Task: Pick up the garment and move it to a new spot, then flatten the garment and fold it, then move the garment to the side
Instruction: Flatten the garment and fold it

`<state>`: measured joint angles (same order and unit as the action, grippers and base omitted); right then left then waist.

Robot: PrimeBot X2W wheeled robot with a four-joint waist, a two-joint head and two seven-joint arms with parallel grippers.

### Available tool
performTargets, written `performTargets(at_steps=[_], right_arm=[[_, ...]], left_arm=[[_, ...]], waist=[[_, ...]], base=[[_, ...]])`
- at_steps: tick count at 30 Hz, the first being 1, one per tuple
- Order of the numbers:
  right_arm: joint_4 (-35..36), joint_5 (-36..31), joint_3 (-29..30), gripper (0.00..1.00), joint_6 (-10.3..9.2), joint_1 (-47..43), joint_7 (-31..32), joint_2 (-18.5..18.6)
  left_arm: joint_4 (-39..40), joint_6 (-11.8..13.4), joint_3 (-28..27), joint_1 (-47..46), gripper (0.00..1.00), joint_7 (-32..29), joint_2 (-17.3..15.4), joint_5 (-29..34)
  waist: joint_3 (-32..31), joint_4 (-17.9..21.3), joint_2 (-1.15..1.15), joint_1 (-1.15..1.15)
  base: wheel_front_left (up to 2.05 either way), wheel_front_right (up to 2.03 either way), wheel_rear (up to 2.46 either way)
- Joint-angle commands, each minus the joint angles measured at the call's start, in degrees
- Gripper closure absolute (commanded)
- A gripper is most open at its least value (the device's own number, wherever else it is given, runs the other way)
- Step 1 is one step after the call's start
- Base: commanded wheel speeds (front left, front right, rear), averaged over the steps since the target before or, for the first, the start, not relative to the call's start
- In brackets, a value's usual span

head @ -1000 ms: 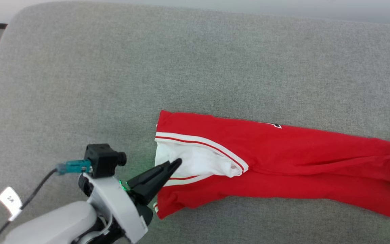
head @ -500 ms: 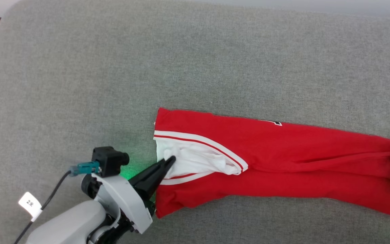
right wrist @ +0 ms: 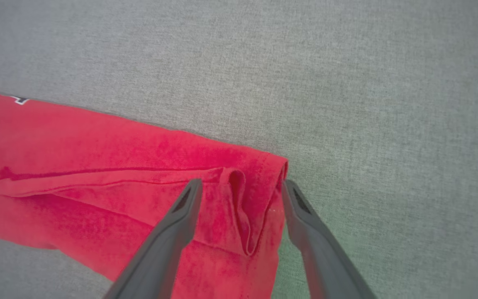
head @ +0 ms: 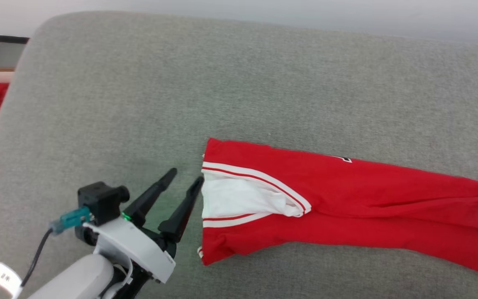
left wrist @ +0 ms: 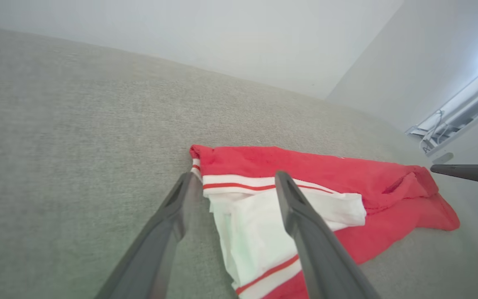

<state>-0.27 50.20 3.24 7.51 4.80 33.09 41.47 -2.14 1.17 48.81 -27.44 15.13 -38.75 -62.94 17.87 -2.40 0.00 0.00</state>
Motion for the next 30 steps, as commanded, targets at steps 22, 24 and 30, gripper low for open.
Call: performTargets(at_steps=[22, 24, 30], right_arm=[[-5.7, -0.8, 13.3, 0.00, -0.04, -6.8, 18.7, -4.6], [-6.2, -1.7, 13.3, 0.00, -0.04, -6.5, 19.9, -5.6], [-6.6, -3.6, 13.3, 0.02, -0.01, -5.8, 21.4, -8.5]], left_arm=[[-2.0, 1.2, -25.4, 17.0, 0.00, 0.0, 18.3, 29.0], [-2.8, 0.2, -26.7, 17.1, 0.00, 0.0, 19.5, 31.4], [-4.7, -2.1, -30.9, 17.2, 0.00, 0.0, 22.2, 37.7]], waist=[[-2.8, -11.2, 0.00, 0.00], [-2.9, -11.5, 0.00, 0.00], [-2.8, -11.6, 0.00, 0.00]], base=[[0.00, 0.00, 0.00], [0.00, 0.00, 0.00], [0.00, 0.00, 0.00]])
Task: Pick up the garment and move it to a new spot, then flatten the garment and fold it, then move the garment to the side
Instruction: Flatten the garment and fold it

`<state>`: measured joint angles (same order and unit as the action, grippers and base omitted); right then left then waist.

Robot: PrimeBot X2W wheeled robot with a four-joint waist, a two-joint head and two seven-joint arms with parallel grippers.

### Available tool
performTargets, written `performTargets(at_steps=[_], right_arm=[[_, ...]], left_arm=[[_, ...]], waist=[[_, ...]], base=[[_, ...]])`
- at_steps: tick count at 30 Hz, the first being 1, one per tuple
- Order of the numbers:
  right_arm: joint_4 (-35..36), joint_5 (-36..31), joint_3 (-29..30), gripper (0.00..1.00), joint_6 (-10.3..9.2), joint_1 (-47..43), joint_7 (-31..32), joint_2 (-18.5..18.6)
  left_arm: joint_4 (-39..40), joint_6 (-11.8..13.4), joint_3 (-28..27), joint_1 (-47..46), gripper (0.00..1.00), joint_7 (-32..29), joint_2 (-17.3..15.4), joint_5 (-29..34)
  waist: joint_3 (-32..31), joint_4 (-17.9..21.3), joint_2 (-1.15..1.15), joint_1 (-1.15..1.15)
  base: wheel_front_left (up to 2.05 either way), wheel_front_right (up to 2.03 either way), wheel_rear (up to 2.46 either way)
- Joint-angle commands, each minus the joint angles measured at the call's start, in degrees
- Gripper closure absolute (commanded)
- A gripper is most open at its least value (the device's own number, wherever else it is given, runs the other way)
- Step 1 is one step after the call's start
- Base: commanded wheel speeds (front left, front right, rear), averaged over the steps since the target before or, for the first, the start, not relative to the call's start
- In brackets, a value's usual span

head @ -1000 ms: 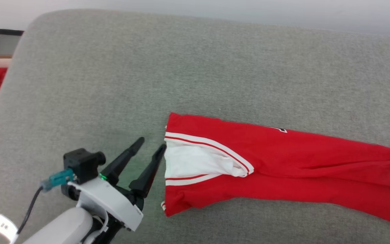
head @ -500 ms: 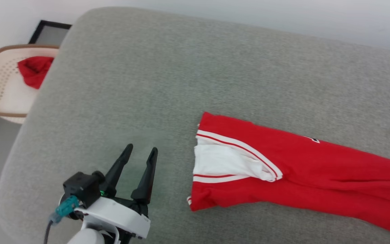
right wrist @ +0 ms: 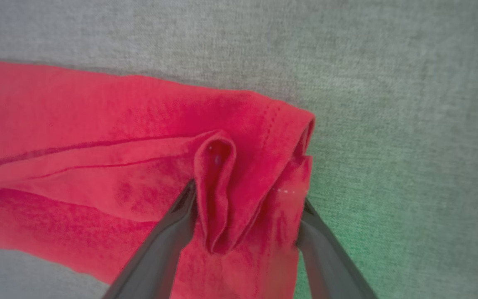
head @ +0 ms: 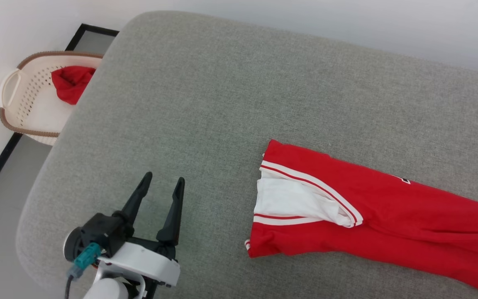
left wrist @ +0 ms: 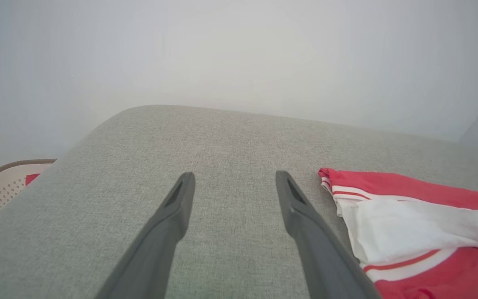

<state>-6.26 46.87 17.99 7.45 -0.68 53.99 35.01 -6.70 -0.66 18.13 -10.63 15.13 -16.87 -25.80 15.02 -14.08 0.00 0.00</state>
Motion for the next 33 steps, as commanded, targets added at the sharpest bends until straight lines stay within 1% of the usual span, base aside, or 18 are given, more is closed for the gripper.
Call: performTargets(at_steps=[1, 2, 3, 5, 8, 16, 21, 27, 31, 33], right_arm=[[-0.7, -0.2, -1.4, 0.30, 0.05, -0.2, 0.7, -2.4], [-0.7, -0.5, -1.5, 0.55, 0.05, -0.2, 0.8, -2.7], [-0.7, -0.7, -1.6, 0.69, 0.05, -0.1, 0.9, -3.0], [-0.7, -1.3, -1.2, 1.00, 0.05, 0.3, 0.2, -3.6], [-0.6, -2.2, -0.6, 1.00, 0.04, 1.2, -1.3, -4.2], [-1.7, -4.3, 2.3, 1.00, -0.01, 4.4, -6.7, -2.9], [-4.7, -6.9, 4.6, 1.00, -0.01, 5.2, -11.0, 0.2], [-10.3, -10.5, 10.3, 1.00, -0.01, 7.1, -16.8, 4.0], [-14.6, -14.7, 14.6, 1.00, 0.00, 7.7, -19.6, 7.4], [-16.9, -16.6, 16.7, 1.00, 0.00, 8.7, -21.1, 8.5]], left_arm=[[-0.4, -0.7, -0.7, 0.4, 0.00, 0.0, 0.6, 1.4], [-0.7, -1.1, -1.3, 0.6, 0.00, 0.0, 1.0, 2.1], [-0.9, -1.6, -1.7, 0.7, 0.00, 0.0, 1.5, 2.6], [-1.4, -2.5, -2.7, 0.8, 0.00, 0.0, 2.3, 3.8], [-1.9, -3.5, -4.1, 1.0, 0.00, 0.0, 3.3, 5.0], [-2.4, -5.4, -7.4, 1.7, 0.00, 0.0, 4.8, 7.4], [-2.0, -5.9, -9.6, 2.4, 0.00, 0.0, 5.1, 8.0], [-1.4, -6.4, -10.8, 1.9, 0.00, 0.0, 5.0, 8.9], [-1.2, -6.6, -10.8, 1.0, 0.00, 0.0, 4.7, 9.4], [-1.4, -6.7, -10.7, 0.7, 0.00, 0.0, 4.6, 9.5]], waist=[[0.0, 0.1, 0.00, 0.00], [0.0, 0.2, 0.00, 0.00], [0.1, 0.3, 0.00, 0.00], [0.2, 0.6, 0.00, 0.00], [0.4, 1.2, 0.00, 0.00], [1.0, 4.2, 0.00, 0.00], [2.1, 6.6, 0.00, 0.00], [3.7, 9.2, 0.00, 0.00], [4.6, 10.5, 0.00, 0.00], [4.8, 10.9, 0.00, 0.00]], base=[[0.00, 0.00, 0.00], [0.00, 0.00, 0.00], [0.00, 0.00, 0.00], [0.00, 0.00, 0.00], [0.00, 0.00, 0.00], [0.00, 0.00, 0.00], [0.00, 0.00, 0.00], [0.00, 0.00, 0.00], [0.00, 0.00, 0.00], [0.00, 0.00, 0.00]])
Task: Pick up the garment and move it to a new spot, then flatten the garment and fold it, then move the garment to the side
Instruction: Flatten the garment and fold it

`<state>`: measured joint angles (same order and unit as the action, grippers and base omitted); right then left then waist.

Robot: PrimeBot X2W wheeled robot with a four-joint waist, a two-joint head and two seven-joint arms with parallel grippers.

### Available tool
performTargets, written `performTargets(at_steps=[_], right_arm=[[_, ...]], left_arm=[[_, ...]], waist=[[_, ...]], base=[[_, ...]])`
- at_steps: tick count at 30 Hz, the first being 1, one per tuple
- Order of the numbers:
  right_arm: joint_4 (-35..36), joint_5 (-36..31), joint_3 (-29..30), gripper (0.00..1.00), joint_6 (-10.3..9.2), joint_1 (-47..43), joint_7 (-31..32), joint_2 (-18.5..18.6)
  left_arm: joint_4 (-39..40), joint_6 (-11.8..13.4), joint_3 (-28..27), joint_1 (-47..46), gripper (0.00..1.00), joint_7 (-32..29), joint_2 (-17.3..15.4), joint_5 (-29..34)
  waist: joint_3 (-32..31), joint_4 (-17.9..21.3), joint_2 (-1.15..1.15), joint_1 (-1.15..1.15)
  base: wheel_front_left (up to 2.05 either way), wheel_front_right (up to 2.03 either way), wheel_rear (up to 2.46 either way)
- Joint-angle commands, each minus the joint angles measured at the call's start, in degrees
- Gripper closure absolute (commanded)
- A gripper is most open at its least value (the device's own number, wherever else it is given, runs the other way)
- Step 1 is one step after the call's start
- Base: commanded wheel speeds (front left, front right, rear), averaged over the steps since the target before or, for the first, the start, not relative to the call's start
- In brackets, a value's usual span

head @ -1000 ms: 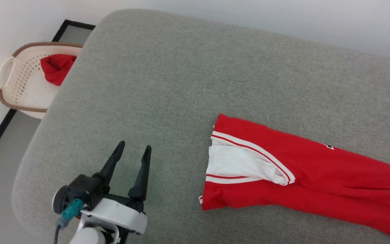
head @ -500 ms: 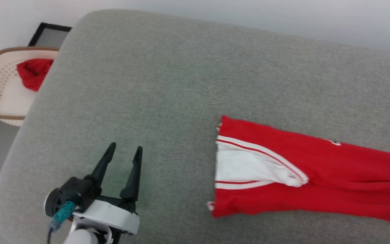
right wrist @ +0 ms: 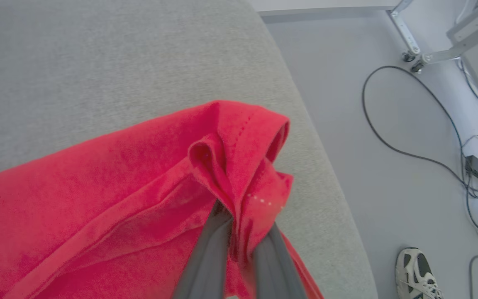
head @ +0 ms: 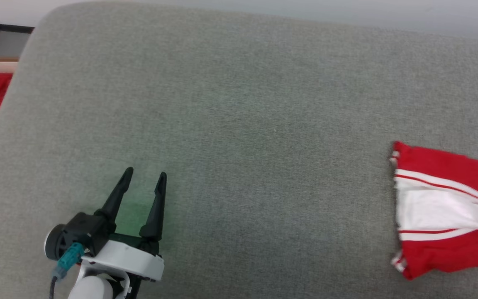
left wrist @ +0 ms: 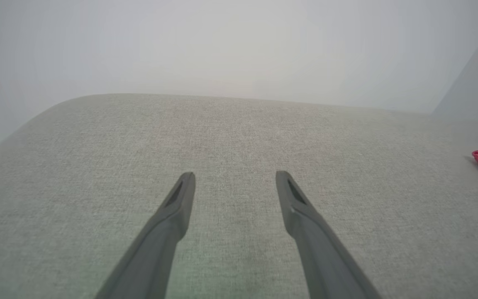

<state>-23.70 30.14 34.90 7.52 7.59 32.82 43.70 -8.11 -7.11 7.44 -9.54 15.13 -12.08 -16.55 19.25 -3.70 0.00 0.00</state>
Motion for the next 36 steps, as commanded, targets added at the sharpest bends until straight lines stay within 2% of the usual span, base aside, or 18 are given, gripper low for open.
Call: performTargets(at_steps=[1, 5, 9, 13, 19, 26, 31, 36], right_arm=[[-0.4, -0.5, 0.4, 1.00, -0.07, 0.8, -0.5, 0.2], [-1.5, -0.6, -0.9, 1.00, -0.07, 2.5, -0.8, 0.7], [1.5, 2.9, -4.6, 1.00, -0.07, 3.3, 0.7, 0.0], [8.8, 6.8, -9.2, 1.00, -0.07, 1.6, 3.8, -0.7], [24.1, 12.2, -16.7, 1.00, -0.06, 0.0, 9.1, -4.4], [37.0, 12.2, -26.7, 1.00, -0.06, 1.1, 14.3, -9.9], [39.4, 10.4, -32.7, 1.00, -0.06, 2.7, 15.7, -12.9], [38.5, 9.4, -36.1, 1.00, -0.06, 2.0, 16.3, -14.4]], left_arm=[[-0.1, -0.3, 0.0, -0.6, 0.00, 0.0, -0.2, 0.3], [-0.7, -0.4, 0.1, -0.8, 0.00, 0.0, -0.2, 0.4], [-1.1, -0.5, 0.0, -0.7, 0.00, 0.0, 0.2, 0.3], [-1.5, -0.4, 0.0, 0.0, 0.00, 0.0, 0.9, 0.3], [-1.9, -0.4, 0.2, 1.0, 0.00, 0.0, 1.8, 0.0], [-2.2, -0.4, 1.4, 1.1, 0.00, 0.0, 2.0, -0.5], [-2.3, -0.4, 2.1, 0.8, 0.00, 0.0, 1.9, -0.8], [-2.3, -0.4, 1.9, 0.8, 0.00, 0.0, 2.0, -1.0]], waist=[[0.6, 0.7, 0.00, 0.00], [0.1, 1.3, 0.00, 0.00], [-1.1, 1.6, 0.00, 0.00], [-2.7, 1.5, 0.00, 0.00], [-4.8, 0.2, 0.00, 0.00], [-5.9, -2.6, 0.00, 0.00], [-6.0, -4.5, 0.00, 0.00], [-5.9, -5.6, 0.00, 0.00]], base=[[0.00, 0.00, 0.00], [0.00, 0.00, 0.00], [0.00, 0.00, 0.00], [0.00, 0.00, 0.00], [0.00, 0.00, 0.00], [0.00, 0.00, 0.00], [0.00, 0.00, 0.00], [0.00, 0.00, 0.00]])
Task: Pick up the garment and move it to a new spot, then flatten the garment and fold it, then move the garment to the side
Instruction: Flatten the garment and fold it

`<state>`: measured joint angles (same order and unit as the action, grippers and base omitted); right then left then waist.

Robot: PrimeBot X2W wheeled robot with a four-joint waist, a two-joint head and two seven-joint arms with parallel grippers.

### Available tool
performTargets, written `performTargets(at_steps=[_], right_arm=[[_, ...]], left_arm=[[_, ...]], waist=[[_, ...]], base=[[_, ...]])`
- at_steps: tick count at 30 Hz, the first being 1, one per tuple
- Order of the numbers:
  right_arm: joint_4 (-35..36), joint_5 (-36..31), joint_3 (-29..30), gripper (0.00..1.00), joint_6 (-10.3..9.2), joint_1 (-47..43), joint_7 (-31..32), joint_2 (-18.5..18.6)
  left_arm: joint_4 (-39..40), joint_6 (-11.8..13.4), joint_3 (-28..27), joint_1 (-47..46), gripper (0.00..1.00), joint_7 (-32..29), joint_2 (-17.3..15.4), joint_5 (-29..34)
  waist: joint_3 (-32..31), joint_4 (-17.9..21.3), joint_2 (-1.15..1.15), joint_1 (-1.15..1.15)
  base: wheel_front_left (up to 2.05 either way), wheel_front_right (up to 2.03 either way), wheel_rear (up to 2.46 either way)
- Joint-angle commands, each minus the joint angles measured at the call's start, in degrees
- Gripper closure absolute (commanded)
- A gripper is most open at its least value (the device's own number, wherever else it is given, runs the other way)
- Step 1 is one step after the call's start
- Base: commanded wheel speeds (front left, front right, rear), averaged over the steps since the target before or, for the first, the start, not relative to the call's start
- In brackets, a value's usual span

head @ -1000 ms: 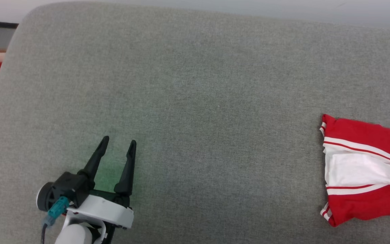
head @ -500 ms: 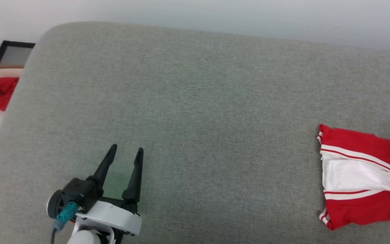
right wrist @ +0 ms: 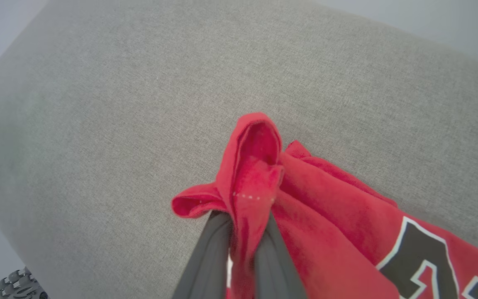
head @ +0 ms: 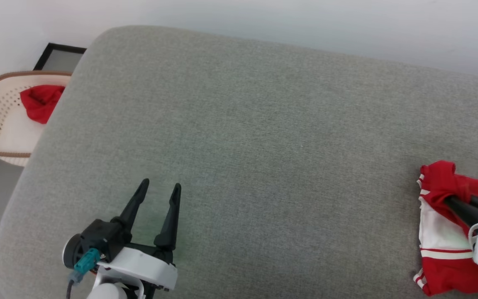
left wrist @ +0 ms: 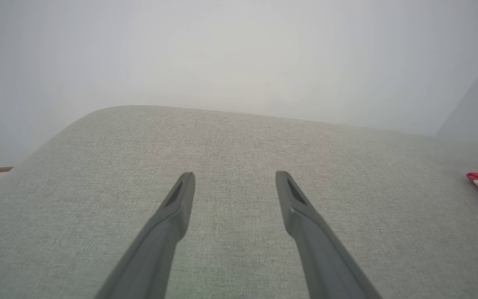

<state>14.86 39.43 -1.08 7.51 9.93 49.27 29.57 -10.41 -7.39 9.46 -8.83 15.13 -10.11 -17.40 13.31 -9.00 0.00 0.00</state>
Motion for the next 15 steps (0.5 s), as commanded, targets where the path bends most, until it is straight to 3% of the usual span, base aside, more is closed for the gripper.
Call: performTargets(at_steps=[1, 9, 10, 11, 12, 13, 14, 15], right_arm=[[-0.5, 0.0, -0.3, 1.00, -0.05, -0.5, -0.4, -0.5], [-4.8, -1.8, -2.3, 1.00, -0.05, -0.8, -4.2, -1.6], [-5.2, -1.8, -2.6, 0.80, -0.05, -0.6, -4.8, -1.7], [-5.6, -1.5, -2.8, 0.68, -0.05, -0.5, -5.4, -1.9], [-5.6, -1.5, -2.8, 0.68, -0.05, -0.5, -5.4, -1.9], [-5.8, -1.1, -2.9, 0.51, -0.05, -0.4, -5.9, -2.1], [-6.0, -0.9, -2.8, 0.10, -0.05, -0.2, -6.4, -2.3], [-6.0, -0.6, -2.8, 0.00, -0.05, -0.1, -6.9, -2.3]], left_arm=[[0.1, -0.1, -0.2, 0.2, 0.00, 0.0, 0.1, -0.1], [0.0, -0.1, -0.3, 0.2, 0.00, 0.0, 0.4, -0.5], [-0.1, -0.1, -0.3, 0.1, 0.00, 0.0, 0.3, -0.6], [-0.1, -0.1, -0.3, 0.1, 0.00, 0.0, 0.2, -0.7], [-0.1, -0.1, -0.3, 0.1, 0.00, 0.0, 0.2, -0.7], [-0.1, -0.1, -0.4, 0.1, 0.00, 0.0, 0.1, -0.9], [0.0, -0.1, -0.5, 0.1, 0.00, 0.0, 0.0, -1.0], [0.0, -0.1, -0.6, 0.3, 0.00, 0.0, -0.1, -1.2]], waist=[[0.1, -0.4, 0.00, 0.00], [0.2, 0.0, 0.00, 0.00], [0.1, 0.2, 0.00, 0.00], [0.0, 0.4, 0.00, 0.00], [0.0, 0.4, 0.00, 0.00], [-0.2, 0.7, 0.00, 0.00], [-0.4, 1.0, 0.00, 0.00], [-0.6, 1.3, 0.00, 0.00]], base=[[0.00, 0.00, 0.00], [0.00, 0.00, 0.00], [0.00, 0.00, 0.00], [0.00, 0.00, 0.00], [0.00, 0.00, 0.00], [0.00, 0.00, 0.00], [0.00, 0.00, 0.00], [0.00, 0.00, 0.00]])
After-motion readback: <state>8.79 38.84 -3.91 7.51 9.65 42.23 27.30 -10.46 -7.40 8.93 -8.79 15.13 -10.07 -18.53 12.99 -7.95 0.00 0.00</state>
